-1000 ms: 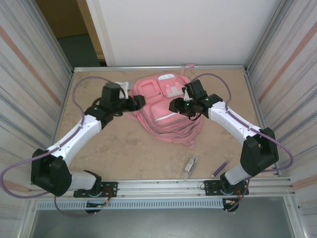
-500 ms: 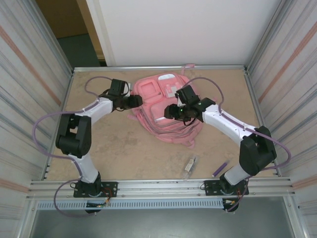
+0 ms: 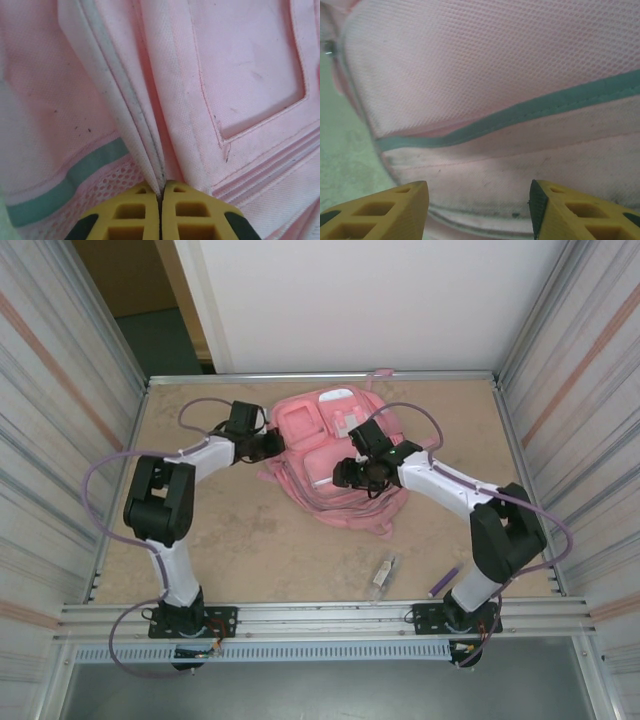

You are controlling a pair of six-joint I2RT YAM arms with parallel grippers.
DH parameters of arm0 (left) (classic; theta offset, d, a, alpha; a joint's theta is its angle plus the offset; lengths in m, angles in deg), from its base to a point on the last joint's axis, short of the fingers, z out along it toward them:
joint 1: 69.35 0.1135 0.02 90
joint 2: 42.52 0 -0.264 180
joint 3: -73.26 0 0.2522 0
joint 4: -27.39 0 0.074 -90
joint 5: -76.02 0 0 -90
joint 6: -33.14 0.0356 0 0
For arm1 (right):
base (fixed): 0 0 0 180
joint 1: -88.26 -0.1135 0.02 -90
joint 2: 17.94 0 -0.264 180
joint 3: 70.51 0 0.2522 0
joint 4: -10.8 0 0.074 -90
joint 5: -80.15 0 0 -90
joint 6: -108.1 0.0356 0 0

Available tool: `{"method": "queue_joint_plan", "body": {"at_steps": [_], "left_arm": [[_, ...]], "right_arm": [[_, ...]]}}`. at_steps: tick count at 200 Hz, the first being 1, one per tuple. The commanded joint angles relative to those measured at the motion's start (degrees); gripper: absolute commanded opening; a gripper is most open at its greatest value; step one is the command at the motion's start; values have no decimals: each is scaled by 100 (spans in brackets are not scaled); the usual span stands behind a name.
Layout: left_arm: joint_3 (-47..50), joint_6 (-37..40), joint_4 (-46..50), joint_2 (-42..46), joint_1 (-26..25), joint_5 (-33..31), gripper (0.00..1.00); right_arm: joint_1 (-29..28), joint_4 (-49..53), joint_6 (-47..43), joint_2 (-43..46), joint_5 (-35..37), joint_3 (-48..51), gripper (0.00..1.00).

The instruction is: Pack the student bag

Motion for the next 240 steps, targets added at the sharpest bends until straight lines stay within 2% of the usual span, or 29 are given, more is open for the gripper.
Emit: {"method": "queue_joint_plan", "body": {"at_steps": [1, 41, 65, 81, 94, 119, 146, 168, 187, 200, 225, 240], "left_arm": [[598, -366, 155, 984, -94, -117, 0], [1358, -980, 505, 2241, -561, -426, 0], [1751, -1742, 598, 2723, -923, -804, 0], [2047, -2387, 405, 2905, -1160, -825, 0], [2150, -2748, 373, 3010, -1342, -879, 0], [2212, -3147, 491, 3208, -1530, -1233, 0], [2235, -3660, 638, 3404, -1539, -1212, 0], [2354, -4016, 467, 3470, -1541, -990, 0], [2332, -4132, 554, 3447, -1535, -827, 0], [2287, -4093, 624, 3412, -1538, -706, 0], [2250, -4086, 608, 3382, -1532, -500, 0], [2227, -4170, 612, 3391, -1539, -377, 0]], "right_arm": [[154, 58, -346, -371, 253, -83, 55], [740, -18, -829, -1140, 189, -602, 51], [1085, -332, -962, -1569, -196, -986, 50], [1166, -532, -1074, -1743, -454, -1249, 50], [1137, -560, -1184, -1677, -536, -1416, 50], [956, -368, -1174, -1076, -177, -1387, 52], [468, -135, -1063, -31, 307, -705, 53], [-326, -441, -1751, 874, 516, 169, 54], [-1014, -483, -2390, 1322, 583, 491, 54], [-1491, -604, -3350, 1484, 386, 638, 54], [-2357, -1260, -6175, 1666, 215, 1405, 55], [-2514, -1974, -6938, 1651, 302, 1707, 55]]}}
